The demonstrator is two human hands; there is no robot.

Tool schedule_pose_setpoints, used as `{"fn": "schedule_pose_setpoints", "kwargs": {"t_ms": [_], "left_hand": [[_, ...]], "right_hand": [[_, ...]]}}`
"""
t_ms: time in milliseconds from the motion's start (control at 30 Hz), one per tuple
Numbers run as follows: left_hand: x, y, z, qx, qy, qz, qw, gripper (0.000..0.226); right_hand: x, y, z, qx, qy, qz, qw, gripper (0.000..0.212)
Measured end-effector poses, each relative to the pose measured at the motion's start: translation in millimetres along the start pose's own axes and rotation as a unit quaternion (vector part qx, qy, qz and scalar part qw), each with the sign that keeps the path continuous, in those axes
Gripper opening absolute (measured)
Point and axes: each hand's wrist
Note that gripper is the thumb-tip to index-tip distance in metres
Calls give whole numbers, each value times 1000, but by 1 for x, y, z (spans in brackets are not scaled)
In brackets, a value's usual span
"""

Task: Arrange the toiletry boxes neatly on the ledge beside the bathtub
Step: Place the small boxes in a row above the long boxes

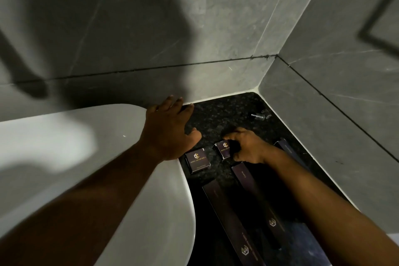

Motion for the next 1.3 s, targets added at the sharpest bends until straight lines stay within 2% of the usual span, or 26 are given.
{"fn": "schedule_pose_setpoints", "kwargs": {"t_ms": [200, 267, 333, 367, 433, 500, 567, 733, 867, 933, 1000, 1100, 1200, 1300], "left_hand": [[1, 3, 1, 5, 7, -4, 1000, 71], [-1, 4, 0, 2, 8, -3, 1000, 72], [-1, 4, 0, 5, 7, -3, 1000, 73], [0, 4, 0, 5, 6, -4, 1000, 72], [1, 4, -2, 5, 6, -3, 1000, 72], [2, 5, -2, 8, 6, 2, 1000, 75], [1, 5, -3, 9, 5, 5, 1000, 78], [-2, 5, 0, -8, -7, 8, 1000, 78], [-1, 2, 1, -4, -7, 12, 1000, 75], [0, 1, 2, -4, -3, 13, 1000, 76], [-1, 2, 3, 1, 1, 9, 1000, 77], [-1, 4, 3, 6, 5, 8, 1000, 80], [-1, 6, 2, 6, 3, 11, 1000, 81], [-2, 7, 1, 7, 5, 10, 1000, 82]], "right_hand": [[3, 2, 1, 9, 9, -13, 1000, 78], [-3, 3, 0, 24, 3, 20, 1000, 82], [-13, 5, -2, 19, -17, 101, 995, 76], [-20, 6, -1, -4, -35, 147, 988, 69], [-35, 11, 4, -100, -88, 203, 970, 53], [-54, 18, 15, -193, -141, 157, 958, 41], [-69, 25, 28, -215, -159, 57, 962, 34], [-88, 35, 58, -102, -140, -146, 974, 33], [-84, 29, 71, -74, -139, -154, 975, 36], [-83, 27, 66, -96, -136, -103, 981, 38], [-82, 25, 55, -137, -149, 28, 979, 37], [-77, 15, 33, -162, -162, 225, 947, 26], [-70, -1, 16, -130, -152, 296, 934, 27], [-73, -6, 8, -133, -148, 310, 930, 28]]}}
Point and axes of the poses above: each hand's wrist, its own z-axis towards the middle knuckle, its own y-axis out of the back of the hand, x = y × z, and after that the axes turned 14 degrees about -z, right-handed
